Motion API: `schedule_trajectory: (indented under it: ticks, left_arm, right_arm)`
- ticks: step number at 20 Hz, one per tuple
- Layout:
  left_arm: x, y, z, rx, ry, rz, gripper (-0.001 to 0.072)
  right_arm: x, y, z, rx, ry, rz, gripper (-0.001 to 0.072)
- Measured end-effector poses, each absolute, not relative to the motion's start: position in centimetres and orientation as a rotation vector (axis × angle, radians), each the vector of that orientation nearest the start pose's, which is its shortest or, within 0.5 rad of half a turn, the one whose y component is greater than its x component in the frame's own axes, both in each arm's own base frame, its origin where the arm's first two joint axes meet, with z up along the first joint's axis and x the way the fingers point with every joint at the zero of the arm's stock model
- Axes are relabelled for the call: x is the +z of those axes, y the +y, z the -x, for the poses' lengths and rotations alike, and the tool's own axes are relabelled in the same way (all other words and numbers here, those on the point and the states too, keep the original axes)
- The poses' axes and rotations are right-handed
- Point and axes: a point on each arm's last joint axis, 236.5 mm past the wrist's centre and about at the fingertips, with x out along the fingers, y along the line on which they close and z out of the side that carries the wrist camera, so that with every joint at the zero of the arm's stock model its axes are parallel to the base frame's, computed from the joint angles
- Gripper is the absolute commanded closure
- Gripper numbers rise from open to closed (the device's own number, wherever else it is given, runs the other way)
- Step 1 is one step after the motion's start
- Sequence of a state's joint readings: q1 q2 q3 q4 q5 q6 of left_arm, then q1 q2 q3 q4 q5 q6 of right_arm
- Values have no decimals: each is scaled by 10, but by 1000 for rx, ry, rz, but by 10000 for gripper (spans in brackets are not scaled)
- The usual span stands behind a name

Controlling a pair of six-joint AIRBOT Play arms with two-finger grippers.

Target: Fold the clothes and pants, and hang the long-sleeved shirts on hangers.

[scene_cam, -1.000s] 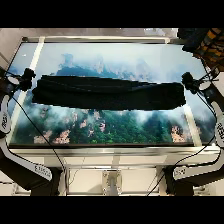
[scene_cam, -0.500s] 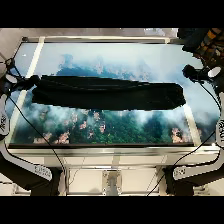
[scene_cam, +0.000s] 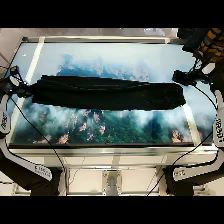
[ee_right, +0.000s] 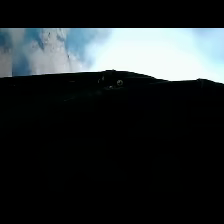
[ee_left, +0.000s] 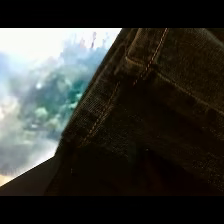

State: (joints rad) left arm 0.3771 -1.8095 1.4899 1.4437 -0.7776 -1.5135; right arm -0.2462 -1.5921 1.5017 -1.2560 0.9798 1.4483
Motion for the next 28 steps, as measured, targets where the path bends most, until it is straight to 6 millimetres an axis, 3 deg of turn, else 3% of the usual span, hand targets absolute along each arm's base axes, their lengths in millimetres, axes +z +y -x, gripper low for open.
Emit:
schedule_trajectory:
  ticks: [1,3,7,11,13,14,16,17,18,19,20,24,28]
  left_arm:
    - [-86,178,-510,277,1077,286,587]
    - [-93,176,-504,285,1112,286,693]
    - [-95,187,-473,338,1234,220,694]
    - [-85,211,-404,417,1487,58,695]
    - [-74,216,-367,441,1600,11,694]
    - [-68,217,-349,447,1643,-2,694]
    - [-58,215,-317,458,1684,-18,687]
    - [-53,213,-303,458,1687,-26,650]
    - [-50,210,-289,459,1678,-35,515]
    - [-47,207,-277,462,1659,-45,467]
    - [-45,204,-264,465,1636,-53,467]
    - [-40,190,-227,457,1502,-94,468]
    - [-26,186,-216,469,1343,-119,468]
  right_arm:
    - [23,-63,-508,-10,1025,-314,368]
    - [21,-59,-505,-1,1040,-313,368]
    - [18,-55,-499,12,1073,-314,369]
    - [12,-49,-486,29,1134,-317,372]
    - [8,-45,-474,53,1190,-307,450]
    - [6,-42,-466,71,1225,-299,531]
    - [4,-36,-450,111,1286,-278,549]
    - [5,-34,-443,128,1308,-268,549]
    - [7,-30,-438,142,1321,-261,550]
    - [11,-25,-431,159,1331,-249,612]
    - [15,-19,-424,180,1339,-234,695]
    - [27,14,-387,266,1343,-159,697]
    - [10,65,-351,363,1349,-150,698]
